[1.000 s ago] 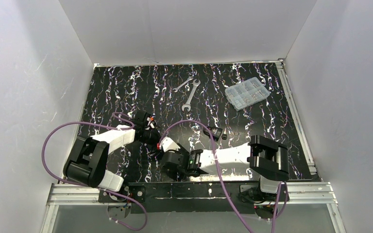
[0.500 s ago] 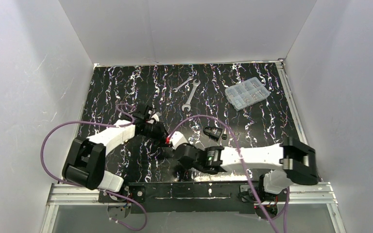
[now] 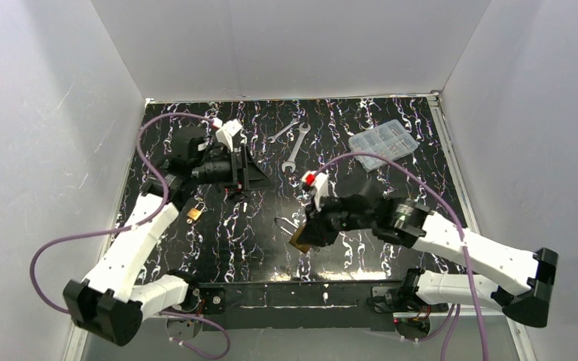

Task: Lock with the key
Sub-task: Pick up the lock from the center of the board, then lock the lock.

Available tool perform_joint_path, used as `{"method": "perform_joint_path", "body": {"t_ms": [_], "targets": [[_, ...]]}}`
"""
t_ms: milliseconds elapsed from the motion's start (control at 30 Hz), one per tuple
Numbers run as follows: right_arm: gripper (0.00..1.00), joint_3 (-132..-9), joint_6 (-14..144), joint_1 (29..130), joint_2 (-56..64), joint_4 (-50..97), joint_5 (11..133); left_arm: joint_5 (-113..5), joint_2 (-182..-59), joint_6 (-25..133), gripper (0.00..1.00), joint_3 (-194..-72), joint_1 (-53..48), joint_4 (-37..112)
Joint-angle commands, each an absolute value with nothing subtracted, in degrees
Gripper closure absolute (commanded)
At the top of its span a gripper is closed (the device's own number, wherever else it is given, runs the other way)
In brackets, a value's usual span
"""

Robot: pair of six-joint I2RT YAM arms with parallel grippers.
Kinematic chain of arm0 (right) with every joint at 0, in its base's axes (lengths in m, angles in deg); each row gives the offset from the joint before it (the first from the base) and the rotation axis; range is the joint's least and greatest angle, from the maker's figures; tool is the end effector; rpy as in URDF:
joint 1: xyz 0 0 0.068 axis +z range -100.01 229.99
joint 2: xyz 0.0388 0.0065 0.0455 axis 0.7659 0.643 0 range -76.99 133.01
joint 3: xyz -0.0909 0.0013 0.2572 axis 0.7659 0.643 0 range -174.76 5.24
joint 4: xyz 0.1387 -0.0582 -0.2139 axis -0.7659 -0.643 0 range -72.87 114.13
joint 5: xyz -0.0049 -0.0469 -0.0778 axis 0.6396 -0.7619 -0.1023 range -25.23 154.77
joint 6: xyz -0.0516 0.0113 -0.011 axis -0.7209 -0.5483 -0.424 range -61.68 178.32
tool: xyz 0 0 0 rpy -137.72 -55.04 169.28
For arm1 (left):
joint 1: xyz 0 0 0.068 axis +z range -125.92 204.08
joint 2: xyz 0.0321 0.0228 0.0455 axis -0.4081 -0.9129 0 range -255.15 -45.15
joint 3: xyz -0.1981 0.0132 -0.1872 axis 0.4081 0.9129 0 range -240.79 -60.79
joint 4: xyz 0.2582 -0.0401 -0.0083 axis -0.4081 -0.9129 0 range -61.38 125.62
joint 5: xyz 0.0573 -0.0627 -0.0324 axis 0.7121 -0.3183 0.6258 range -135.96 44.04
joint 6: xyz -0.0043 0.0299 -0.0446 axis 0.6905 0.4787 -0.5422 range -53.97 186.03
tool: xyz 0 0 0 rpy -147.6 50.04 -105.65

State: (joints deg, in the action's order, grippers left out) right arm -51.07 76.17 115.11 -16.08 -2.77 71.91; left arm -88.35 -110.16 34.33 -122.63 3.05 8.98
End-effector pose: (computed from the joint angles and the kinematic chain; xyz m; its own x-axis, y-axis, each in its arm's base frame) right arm 0.0944 0.2142 0.3273 -0.4987 -0.3526 -0.7918 -0.8320 0.4510 0.3232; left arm 0.2186 -0.1097 0.3493 -0.8210 -0.1001 -0.5620 0.4462 0.5015 -0.7412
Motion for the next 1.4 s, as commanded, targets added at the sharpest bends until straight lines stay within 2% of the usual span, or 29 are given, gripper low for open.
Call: {"method": "perform_joint_path", "body": {"t_ms": [0, 200, 333, 967, 1167, 1267, 1367], "targets": [[0.99, -57.81, 79.87, 108.25, -21.43, 1.83, 99.40, -100.74, -103.55, 40.00, 0.39, -126.02, 3.17, 14.85], [0.99, -60.49, 87.98, 105.63, -22.05, 8.62, 111.81, -111.40, -101.37, 39.65, 0.40, -130.65, 1.93, 16.64], [0.99, -61.91, 92.71, 103.98, -22.08, 13.63, 116.33, -113.57, -101.17, 39.97, 0.41, -132.25, -0.81, 15.26], [0.99, -67.96, 90.36, 99.77, -19.74, 7.14, 116.00, -114.41, -104.76, 39.99, 0.51, -136.55, -7.53, 8.27], [0.99, -67.63, 89.57, 99.39, -21.57, 5.23, 115.36, -105.90, -105.82, 44.36, 0.43, -140.66, -7.47, 1.25], [0.99, -67.57, 89.11, 99.36, -22.33, 4.26, 114.89, -105.40, -106.74, 43.51, 0.38, -141.69, -7.47, 1.93], [0.99, -67.57, 88.93, 99.30, -22.99, 3.88, 114.84, -106.02, -107.80, 42.57, 0.38, -142.62, -7.49, 3.13]]}}
